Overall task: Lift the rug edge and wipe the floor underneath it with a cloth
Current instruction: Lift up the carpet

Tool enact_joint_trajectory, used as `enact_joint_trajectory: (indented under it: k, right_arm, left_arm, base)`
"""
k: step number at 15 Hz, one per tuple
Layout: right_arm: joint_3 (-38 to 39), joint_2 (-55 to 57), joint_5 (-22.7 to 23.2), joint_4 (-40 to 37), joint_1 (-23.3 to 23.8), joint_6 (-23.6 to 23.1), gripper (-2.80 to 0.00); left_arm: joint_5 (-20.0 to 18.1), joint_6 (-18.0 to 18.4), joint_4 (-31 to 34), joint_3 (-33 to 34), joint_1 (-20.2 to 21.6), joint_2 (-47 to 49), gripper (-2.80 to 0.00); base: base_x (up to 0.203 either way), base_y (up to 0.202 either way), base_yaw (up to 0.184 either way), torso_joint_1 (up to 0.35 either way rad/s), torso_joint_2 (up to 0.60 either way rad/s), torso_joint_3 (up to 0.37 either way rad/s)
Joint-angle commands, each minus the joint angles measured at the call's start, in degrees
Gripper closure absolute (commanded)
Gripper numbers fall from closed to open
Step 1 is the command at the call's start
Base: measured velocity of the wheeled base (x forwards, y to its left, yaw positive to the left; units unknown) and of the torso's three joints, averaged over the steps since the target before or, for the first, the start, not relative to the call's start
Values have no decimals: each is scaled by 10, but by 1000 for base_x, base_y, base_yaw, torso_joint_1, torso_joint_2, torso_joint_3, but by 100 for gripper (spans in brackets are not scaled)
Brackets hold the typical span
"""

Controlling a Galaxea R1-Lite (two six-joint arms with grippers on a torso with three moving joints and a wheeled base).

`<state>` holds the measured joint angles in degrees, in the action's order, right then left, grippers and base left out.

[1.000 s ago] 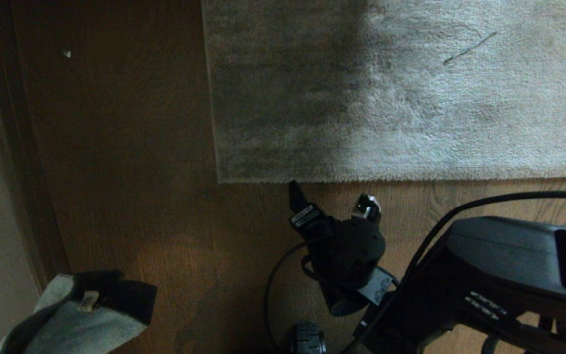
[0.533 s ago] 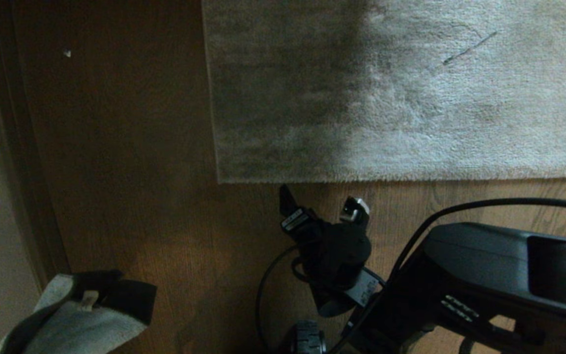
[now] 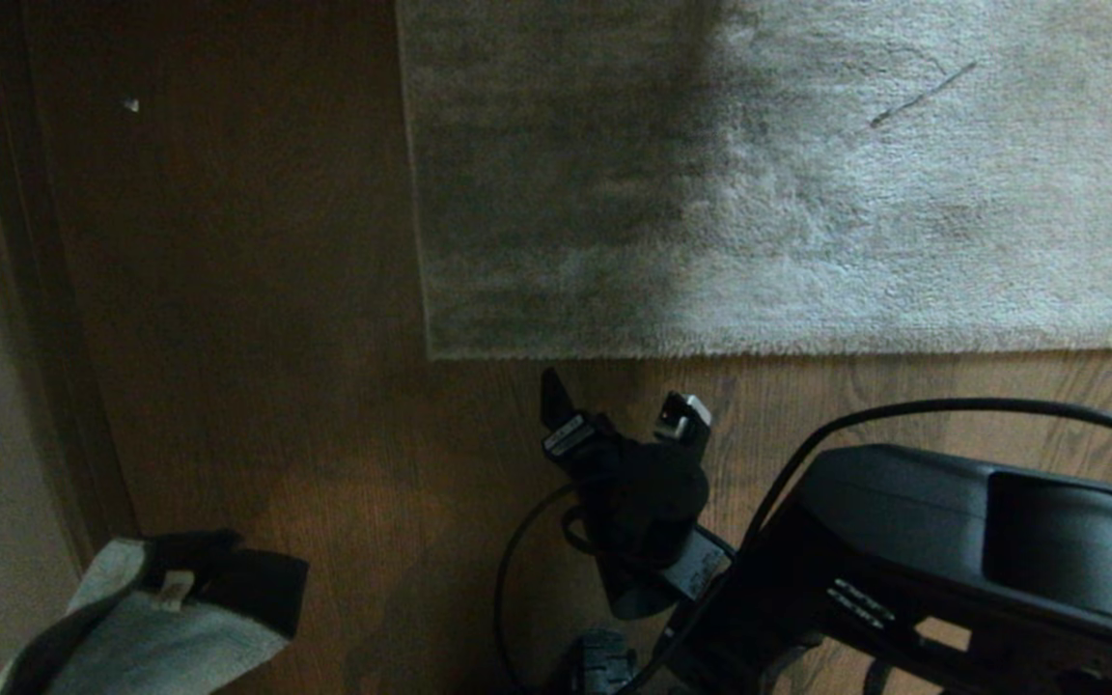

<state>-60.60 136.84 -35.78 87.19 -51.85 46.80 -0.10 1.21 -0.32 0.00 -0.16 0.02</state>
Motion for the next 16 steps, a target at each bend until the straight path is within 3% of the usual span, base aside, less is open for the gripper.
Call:
enact_joint_trajectory:
  k: [1, 9, 16]
  right_arm:
    - [-28, 14, -2, 27, 0, 3, -280]
    - [-90, 50, 4, 26, 9, -11, -280]
    - [-156, 83, 10, 26, 43, -24, -280]
  left_arm:
    - [0, 0, 0, 0, 0, 0, 0]
    - [0, 0, 0, 0, 0, 0, 0]
    - [0, 0, 0, 0, 0, 0, 0]
  base:
    - [0, 0, 0, 0, 0, 0]
    - [0, 0, 0, 0, 0, 0]
    - [0, 0, 0, 0, 0, 0]
